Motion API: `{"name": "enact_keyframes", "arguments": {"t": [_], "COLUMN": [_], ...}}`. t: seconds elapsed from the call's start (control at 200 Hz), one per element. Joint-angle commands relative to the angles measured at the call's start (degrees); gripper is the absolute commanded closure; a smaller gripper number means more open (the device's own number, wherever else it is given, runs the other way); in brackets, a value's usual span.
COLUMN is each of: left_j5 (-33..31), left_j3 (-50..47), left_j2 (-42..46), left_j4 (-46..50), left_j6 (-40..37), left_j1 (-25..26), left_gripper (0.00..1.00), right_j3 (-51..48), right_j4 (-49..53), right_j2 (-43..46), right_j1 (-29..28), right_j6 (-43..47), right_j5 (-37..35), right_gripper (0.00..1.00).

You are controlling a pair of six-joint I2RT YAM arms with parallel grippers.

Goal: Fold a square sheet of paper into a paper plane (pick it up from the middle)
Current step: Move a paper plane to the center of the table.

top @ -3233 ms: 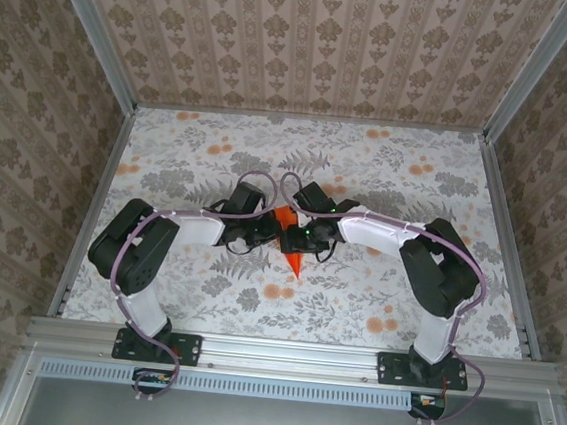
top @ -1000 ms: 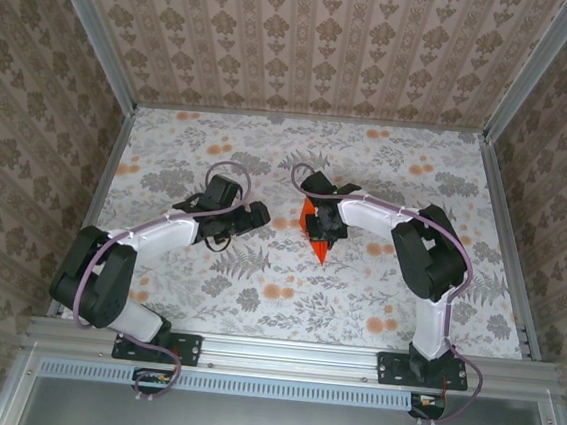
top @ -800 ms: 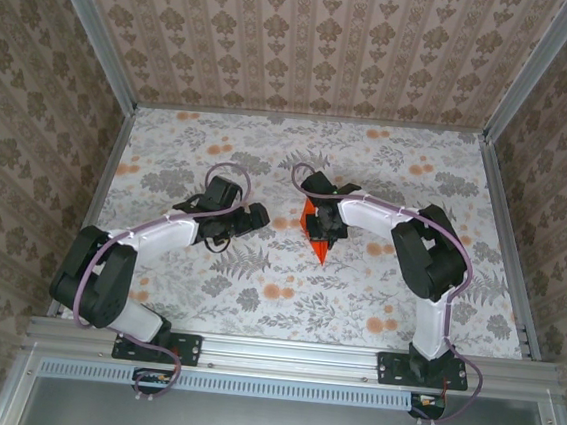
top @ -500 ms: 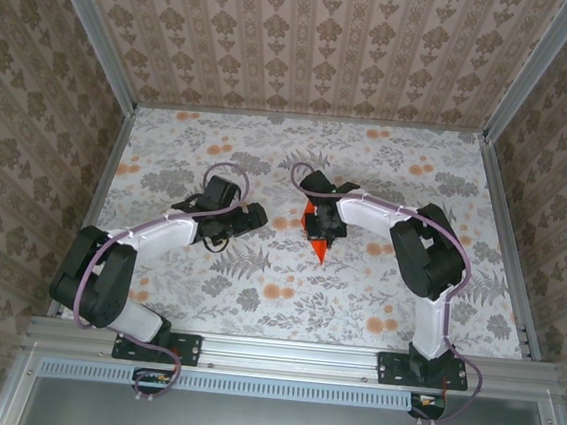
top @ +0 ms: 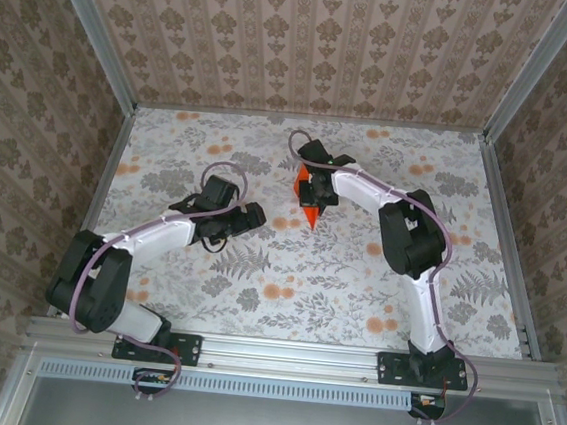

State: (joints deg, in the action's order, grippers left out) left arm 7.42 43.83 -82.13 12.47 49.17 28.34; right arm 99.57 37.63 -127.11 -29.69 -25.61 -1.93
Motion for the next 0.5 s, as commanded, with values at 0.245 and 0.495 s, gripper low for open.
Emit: {"name": "enact_keyframes", "arguments": {"t": [0.245,0.495], "left_j5": [-2.08,-3.11], "left_j3": [0.51,3.62], "left_j2": [1.85,2.76], "left_j4": [3.28,8.38], "left_j6": [-2.12,-3.06], "left_j1": [-0.74,-4.52], "left_gripper": [0.0,0.0], "right_j3": [1.72,0.75], "right_j4": [3.95,3.66], "right_j2": [-5.08,-4.72], "right_j1": [0.79,0.76], "right_j6": [-1.15,-3.43], "right_j5": [0.66,0.23], "right_gripper": [0.83,0.81]}}
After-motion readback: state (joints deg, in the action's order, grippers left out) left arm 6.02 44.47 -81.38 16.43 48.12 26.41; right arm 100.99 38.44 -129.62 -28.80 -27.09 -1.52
